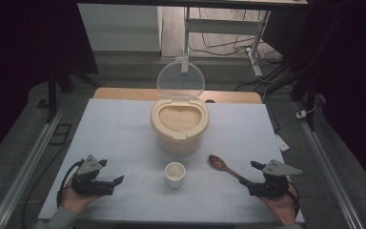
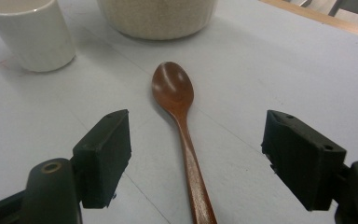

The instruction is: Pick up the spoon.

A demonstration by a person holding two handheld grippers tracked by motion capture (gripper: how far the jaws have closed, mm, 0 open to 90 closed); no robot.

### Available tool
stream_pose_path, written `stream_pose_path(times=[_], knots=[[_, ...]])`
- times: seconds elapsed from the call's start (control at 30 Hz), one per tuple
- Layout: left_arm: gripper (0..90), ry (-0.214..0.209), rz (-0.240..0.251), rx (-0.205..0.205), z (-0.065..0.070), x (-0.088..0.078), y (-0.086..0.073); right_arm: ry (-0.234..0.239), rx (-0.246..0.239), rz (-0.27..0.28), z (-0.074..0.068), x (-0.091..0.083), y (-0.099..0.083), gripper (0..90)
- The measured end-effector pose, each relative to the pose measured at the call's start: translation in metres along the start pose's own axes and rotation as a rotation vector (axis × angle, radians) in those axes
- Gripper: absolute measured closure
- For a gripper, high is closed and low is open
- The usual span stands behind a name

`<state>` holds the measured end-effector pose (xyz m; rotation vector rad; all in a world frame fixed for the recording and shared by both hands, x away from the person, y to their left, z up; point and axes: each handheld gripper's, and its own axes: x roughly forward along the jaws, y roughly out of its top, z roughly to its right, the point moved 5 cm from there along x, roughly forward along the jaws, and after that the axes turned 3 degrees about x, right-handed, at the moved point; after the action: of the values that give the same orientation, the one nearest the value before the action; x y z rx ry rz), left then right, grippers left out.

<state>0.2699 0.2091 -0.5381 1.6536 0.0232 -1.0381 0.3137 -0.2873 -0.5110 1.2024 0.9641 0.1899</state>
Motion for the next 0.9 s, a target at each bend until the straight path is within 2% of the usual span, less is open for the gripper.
stream_pose_path(times=[0.2,0.43,0.7,0.9], knots=[[12.1,-0.002,-0.013,0.025,0.005,0.006,0.002,0.003,0.052,0.035,0.005,-0.007,0.0,24.5],[12.3,-0.009,-0.001,0.003,0.003,0.004,0.003,0.019,0.028,0.032,-0.003,-0.003,0.002,25.5],[12.3,-0.011,-0.004,0.014,-0.001,0.007,0.002,0.023,0.022,0.015,-0.006,0.002,0.003,25.9],[12.3,-0.021,-0.002,0.006,-0.004,0.007,0.0,0.019,0.022,0.012,-0.007,0.005,0.006,26.4]])
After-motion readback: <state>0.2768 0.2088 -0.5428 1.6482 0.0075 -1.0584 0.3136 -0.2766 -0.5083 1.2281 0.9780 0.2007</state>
